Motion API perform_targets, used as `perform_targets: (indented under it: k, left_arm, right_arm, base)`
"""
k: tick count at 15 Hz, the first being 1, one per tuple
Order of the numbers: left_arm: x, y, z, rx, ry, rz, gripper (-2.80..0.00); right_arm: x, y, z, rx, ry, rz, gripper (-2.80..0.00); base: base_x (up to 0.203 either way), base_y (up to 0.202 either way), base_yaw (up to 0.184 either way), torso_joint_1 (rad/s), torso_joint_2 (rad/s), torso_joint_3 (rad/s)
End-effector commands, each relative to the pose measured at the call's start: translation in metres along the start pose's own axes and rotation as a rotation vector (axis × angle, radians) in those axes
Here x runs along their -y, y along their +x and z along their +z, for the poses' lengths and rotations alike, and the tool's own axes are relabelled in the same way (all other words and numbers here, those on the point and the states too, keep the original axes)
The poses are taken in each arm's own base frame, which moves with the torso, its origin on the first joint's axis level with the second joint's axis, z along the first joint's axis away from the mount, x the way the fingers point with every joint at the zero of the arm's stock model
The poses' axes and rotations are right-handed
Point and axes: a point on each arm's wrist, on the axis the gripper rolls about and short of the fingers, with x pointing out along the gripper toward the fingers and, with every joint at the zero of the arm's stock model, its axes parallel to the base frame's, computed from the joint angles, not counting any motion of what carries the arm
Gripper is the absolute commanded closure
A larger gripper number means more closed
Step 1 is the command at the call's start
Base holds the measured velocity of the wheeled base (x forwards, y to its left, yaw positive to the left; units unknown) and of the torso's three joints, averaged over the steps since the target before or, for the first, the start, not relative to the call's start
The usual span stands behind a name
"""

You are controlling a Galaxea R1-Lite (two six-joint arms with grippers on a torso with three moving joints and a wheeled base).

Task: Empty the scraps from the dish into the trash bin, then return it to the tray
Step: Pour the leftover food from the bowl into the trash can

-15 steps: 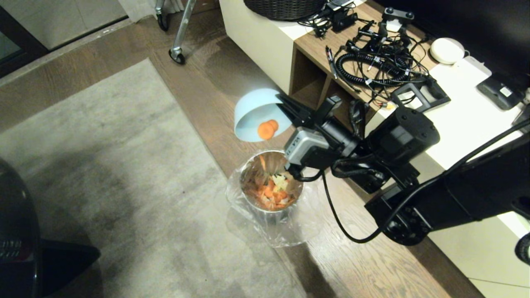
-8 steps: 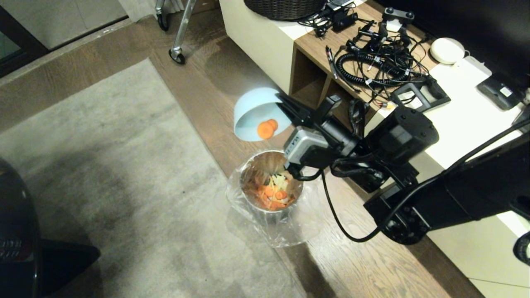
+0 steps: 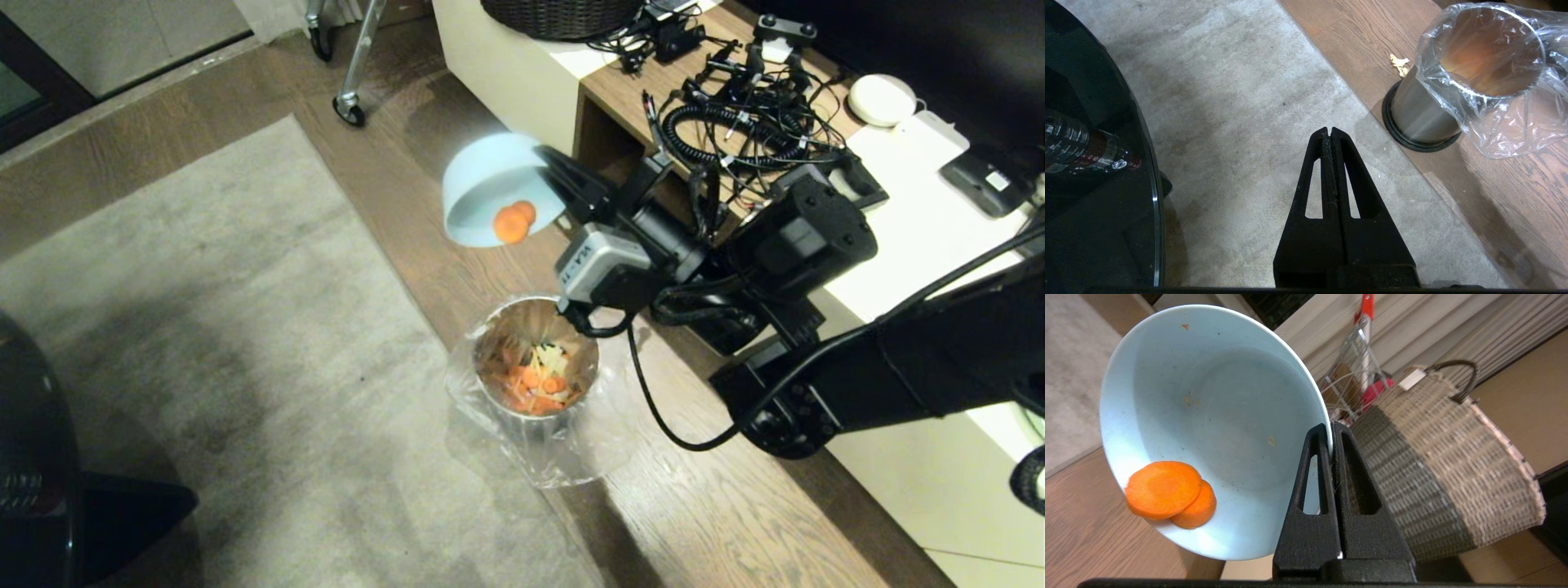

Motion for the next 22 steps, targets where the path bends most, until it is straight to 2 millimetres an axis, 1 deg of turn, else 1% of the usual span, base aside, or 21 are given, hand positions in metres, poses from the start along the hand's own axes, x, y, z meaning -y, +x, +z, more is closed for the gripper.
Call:
perform_targets:
  k: [1, 3, 7, 13, 17, 22]
  left_arm:
    - [0.0, 0.0, 0.0, 0.001, 0.0, 0.0, 0.0]
    - [0.0, 0.0, 0.0, 0.001, 0.0, 0.0, 0.0]
    - [0.0, 0.0, 0.0, 0.001, 0.0, 0.0, 0.0]
    - [0.0, 0.0, 0.0, 0.001, 0.0, 0.0, 0.0]
    - [0.0, 0.0, 0.0, 0.001, 0.0, 0.0, 0.0]
    - [0.0, 0.0, 0.0, 0.001, 0.0, 0.0, 0.0]
  right_arm:
    - [0.01, 0.003, 0.003, 0.032, -0.037, -0.06, 0.0]
    - [0.011, 0.003, 0.004, 0.066, -0.052, -0.053, 0.0]
    - [0.014, 0.002, 0.006, 0.081, -0.059, -0.051, 0.0]
    - [0.009, -0.015, 0.012, 0.108, -0.074, 0.029, 0.0]
    - [0.011, -0.014, 0.012, 0.135, -0.095, 0.027, 0.0]
    - [0.0, -0.015, 0.008, 0.139, -0.093, 0.051, 0.0]
  base:
    - [0.0, 0.0, 0.0, 0.0, 0.0, 0.0]
    - [0.0, 0.0, 0.0, 0.0, 0.0, 0.0]
    - [0.0, 0.0, 0.0, 0.0, 0.0, 0.0]
    - [0.0, 0.0, 0.0, 0.0, 0.0, 0.0]
    - [0.0, 0.0, 0.0, 0.0, 0.0, 0.0]
    - [0.0, 0.0, 0.0, 0.0, 0.0, 0.0]
